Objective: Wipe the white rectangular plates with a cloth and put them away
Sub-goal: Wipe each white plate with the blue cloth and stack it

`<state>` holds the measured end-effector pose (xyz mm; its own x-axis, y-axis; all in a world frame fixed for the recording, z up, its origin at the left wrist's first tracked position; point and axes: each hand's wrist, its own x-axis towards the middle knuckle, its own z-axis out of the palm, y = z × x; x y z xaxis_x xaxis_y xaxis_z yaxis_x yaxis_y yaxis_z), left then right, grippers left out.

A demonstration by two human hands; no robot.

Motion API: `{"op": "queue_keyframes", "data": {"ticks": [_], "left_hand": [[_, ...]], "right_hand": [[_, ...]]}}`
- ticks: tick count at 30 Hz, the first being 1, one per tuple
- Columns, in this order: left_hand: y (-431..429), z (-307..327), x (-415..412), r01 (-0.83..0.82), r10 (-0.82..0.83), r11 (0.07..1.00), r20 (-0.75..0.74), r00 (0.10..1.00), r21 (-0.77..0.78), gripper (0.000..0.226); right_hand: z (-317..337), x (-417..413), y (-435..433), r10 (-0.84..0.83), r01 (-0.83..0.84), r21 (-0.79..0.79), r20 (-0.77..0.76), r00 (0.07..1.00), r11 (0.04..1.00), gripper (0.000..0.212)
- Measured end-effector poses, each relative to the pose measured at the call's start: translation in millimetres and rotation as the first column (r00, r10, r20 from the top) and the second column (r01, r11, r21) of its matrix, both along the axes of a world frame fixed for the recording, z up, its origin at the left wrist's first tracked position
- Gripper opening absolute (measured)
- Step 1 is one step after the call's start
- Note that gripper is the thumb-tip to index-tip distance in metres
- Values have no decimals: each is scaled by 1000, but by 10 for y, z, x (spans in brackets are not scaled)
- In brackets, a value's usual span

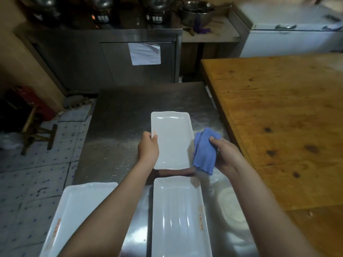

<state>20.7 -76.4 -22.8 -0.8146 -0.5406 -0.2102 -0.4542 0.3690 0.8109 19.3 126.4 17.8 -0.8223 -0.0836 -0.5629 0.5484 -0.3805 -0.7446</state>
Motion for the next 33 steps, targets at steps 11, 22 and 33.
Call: {"op": "queue_keyframes", "data": {"ticks": [11, 22, 33], "left_hand": [[625, 561, 610, -30, 57, 950, -79, 995, 311, 23], [971, 1059, 1561, -53, 115, 703, -40, 993, 709, 43], [1024, 1177, 1887, -19, 156, 716, -133, 979, 698, 37]], "right_hand": [[735, 473, 292, 291, -283, 74, -155, 944, 956, 15], [620, 1107, 326, 782, 374, 925, -185, 596, -66, 68], [556, 1508, 310, 962, 259, 958, 54, 268, -126, 58]]}}
